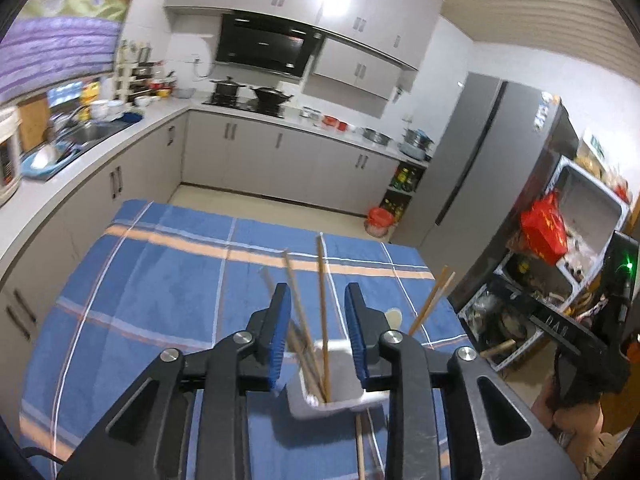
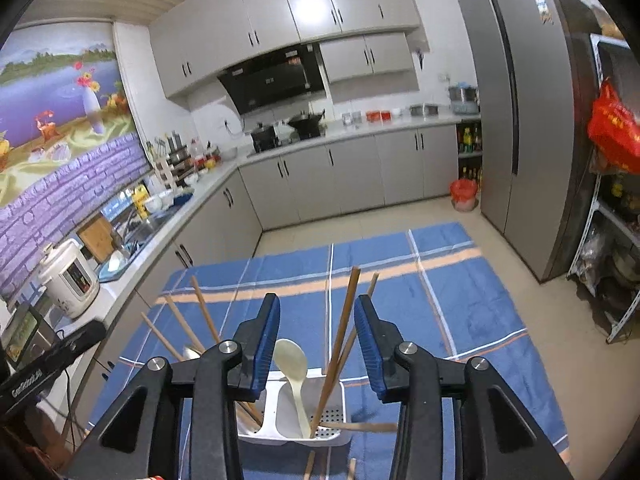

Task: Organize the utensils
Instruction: 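Lower the chopsticks into the holder and open both grippers, then move back to the tablecloth and close each gripper on a remaining chopstick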

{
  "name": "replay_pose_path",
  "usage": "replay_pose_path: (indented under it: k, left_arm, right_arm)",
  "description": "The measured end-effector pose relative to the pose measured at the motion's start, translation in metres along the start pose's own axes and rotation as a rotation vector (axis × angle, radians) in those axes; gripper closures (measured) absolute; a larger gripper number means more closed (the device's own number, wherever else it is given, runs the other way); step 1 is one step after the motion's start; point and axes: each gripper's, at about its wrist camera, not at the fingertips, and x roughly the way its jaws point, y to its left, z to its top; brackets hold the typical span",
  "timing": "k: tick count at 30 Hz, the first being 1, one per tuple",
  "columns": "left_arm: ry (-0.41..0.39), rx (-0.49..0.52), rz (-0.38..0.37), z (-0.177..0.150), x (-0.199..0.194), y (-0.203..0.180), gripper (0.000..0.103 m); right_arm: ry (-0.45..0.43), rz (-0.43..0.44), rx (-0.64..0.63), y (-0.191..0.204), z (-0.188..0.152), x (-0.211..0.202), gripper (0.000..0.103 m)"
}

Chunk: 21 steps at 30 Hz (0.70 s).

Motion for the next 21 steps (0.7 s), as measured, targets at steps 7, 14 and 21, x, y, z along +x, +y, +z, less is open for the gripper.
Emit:
replay_pose_path:
  k: [7,14,21]
  left_arm:
    - [0.044,-0.08,0.038,-0.061,-0.07,0.006,0.057]
    - [0.096,0.001,0.066,-0.099,-0.093,-0.035,0.057]
    - [0.051,0.054,0.009,-0.104,-0.127,-0.079,0.057]
  right_arm:
    - [-0.074,-0.057,-0.045,-0.005,-0.023,-0.079,0.047]
    - [-0.026,-0.164,0.05,-0.032,-0.1,-0.147,0.036]
    - [0.042,-0.221,0.161,-0.057,-0.142,-0.191,0.036]
